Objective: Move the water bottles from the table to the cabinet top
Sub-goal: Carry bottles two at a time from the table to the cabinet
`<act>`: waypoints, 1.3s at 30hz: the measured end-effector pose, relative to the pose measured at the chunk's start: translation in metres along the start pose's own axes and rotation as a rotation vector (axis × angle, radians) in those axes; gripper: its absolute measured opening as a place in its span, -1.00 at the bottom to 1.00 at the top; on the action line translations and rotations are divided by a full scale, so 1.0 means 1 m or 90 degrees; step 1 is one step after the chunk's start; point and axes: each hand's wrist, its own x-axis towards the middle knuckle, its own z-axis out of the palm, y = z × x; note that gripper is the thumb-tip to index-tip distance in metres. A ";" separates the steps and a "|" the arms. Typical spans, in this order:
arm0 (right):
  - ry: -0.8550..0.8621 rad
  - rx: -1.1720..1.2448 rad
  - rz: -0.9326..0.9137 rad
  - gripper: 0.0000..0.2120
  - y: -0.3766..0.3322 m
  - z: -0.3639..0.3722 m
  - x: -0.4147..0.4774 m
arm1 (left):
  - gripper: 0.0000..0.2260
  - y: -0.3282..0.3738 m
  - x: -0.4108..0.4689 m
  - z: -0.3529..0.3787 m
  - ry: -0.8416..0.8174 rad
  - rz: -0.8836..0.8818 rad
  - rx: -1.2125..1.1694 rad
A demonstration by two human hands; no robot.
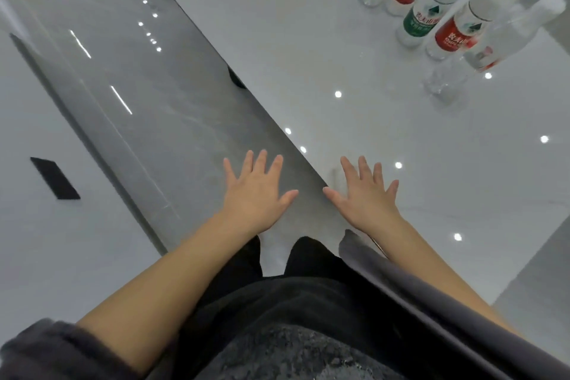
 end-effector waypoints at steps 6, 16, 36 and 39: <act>0.014 0.098 0.083 -0.29 -0.041 -0.013 0.013 | -0.34 -0.031 0.046 -0.043 -0.039 0.102 0.061; 0.036 0.251 0.241 -0.31 -0.040 -0.050 0.076 | -0.37 -0.026 0.143 -0.086 -0.062 0.251 0.153; 0.425 0.796 0.548 0.00 0.044 -0.130 0.175 | -0.20 0.131 0.358 -0.172 -0.084 0.416 -0.127; 0.593 0.904 0.534 -0.06 0.053 -0.141 0.196 | -0.16 0.151 0.384 -0.171 -0.072 0.450 -0.178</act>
